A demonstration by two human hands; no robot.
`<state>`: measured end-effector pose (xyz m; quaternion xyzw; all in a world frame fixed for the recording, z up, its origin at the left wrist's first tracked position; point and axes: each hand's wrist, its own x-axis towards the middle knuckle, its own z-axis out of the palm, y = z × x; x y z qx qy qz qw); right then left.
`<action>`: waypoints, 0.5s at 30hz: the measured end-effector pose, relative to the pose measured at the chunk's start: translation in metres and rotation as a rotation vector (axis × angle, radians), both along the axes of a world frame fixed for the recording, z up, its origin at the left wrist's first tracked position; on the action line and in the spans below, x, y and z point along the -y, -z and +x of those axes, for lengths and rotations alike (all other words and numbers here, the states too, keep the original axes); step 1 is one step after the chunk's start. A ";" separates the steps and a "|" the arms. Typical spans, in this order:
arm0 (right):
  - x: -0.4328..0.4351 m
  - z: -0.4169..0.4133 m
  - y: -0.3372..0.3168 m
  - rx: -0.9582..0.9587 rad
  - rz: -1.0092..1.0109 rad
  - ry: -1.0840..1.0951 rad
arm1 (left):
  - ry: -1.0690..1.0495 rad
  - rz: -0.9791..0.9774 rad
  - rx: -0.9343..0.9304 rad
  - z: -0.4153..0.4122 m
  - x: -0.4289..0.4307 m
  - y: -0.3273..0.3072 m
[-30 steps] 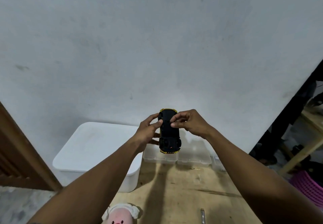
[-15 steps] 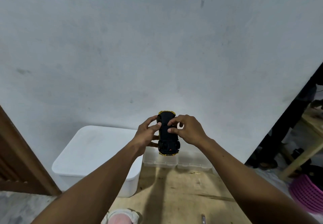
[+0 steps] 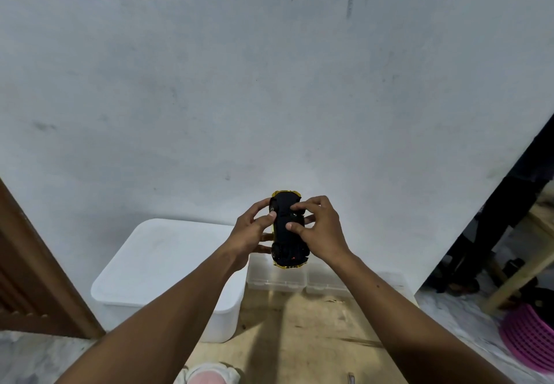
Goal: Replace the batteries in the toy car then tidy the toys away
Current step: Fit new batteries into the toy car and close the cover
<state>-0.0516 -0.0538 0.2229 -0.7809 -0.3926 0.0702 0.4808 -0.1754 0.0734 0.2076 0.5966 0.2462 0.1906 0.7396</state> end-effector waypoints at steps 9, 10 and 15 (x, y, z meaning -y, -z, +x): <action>-0.001 -0.003 -0.001 0.014 0.039 -0.026 | -0.041 0.060 0.022 0.008 0.007 0.002; 0.000 -0.002 -0.001 0.020 0.045 -0.035 | -0.044 0.061 0.019 0.008 0.007 0.002; 0.002 0.003 -0.003 0.093 0.023 -0.056 | -0.027 0.083 0.003 0.006 0.004 0.000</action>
